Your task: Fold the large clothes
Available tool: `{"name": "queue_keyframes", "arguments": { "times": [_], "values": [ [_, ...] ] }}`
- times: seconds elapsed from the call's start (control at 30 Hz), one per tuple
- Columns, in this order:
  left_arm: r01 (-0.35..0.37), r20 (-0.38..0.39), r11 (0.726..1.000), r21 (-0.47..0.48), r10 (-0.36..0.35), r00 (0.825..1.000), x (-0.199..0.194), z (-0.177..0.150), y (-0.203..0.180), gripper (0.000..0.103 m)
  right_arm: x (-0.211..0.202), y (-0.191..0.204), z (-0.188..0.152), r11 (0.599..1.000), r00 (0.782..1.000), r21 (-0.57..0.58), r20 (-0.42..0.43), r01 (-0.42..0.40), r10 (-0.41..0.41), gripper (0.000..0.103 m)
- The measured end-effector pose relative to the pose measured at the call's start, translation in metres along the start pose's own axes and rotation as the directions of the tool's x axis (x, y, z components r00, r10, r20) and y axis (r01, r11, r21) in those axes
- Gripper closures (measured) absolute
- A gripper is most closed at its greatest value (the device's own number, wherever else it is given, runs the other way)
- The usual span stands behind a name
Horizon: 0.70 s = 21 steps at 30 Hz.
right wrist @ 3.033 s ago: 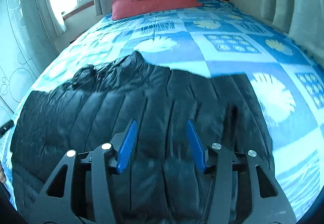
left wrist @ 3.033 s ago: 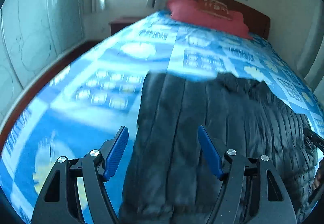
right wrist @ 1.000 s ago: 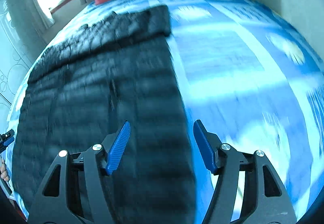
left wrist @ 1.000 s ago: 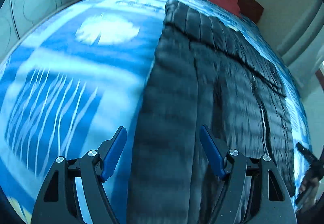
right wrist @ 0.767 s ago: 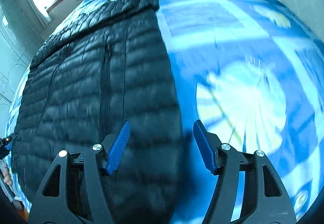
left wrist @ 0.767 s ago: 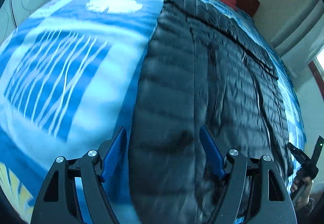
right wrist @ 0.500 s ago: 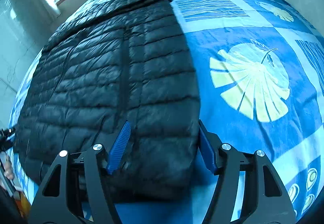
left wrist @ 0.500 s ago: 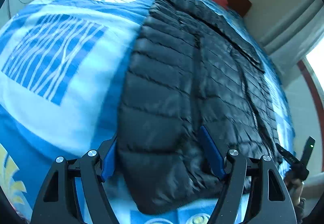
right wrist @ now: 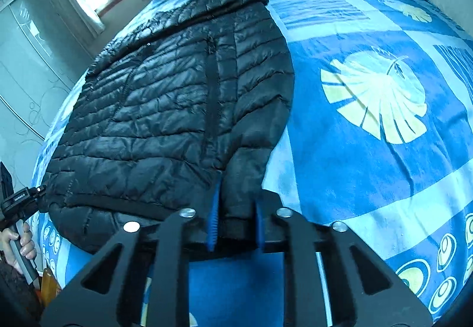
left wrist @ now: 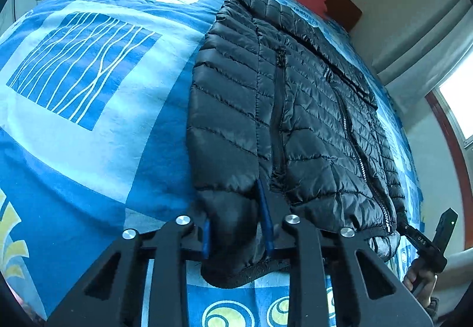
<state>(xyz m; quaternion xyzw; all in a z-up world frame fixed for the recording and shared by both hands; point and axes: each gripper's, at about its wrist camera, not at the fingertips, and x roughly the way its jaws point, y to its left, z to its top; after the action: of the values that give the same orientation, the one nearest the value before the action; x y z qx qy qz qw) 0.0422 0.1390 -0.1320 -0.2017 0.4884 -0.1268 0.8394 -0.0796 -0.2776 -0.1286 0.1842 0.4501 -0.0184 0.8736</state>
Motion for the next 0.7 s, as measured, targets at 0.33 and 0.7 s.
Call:
{"name": "queue_keyframes", "arguments": {
  "times": [0.33,0.7],
  "values": [
    [0.065,0.108,0.998,0.024,-0.067,0.992,-0.041,0.001,-0.014,0.091,-0.045,-0.006,0.011,0.993,0.989,0.036,0.096,-0.117,0.113,0.094],
    [0.157,0.129,0.987,0.034,-0.160,0.979,-0.114,-0.019,-0.028,0.091,-0.121,-0.017,0.001,0.958,0.961,0.127,0.136,-0.259,0.242,0.094]
  ]
}}
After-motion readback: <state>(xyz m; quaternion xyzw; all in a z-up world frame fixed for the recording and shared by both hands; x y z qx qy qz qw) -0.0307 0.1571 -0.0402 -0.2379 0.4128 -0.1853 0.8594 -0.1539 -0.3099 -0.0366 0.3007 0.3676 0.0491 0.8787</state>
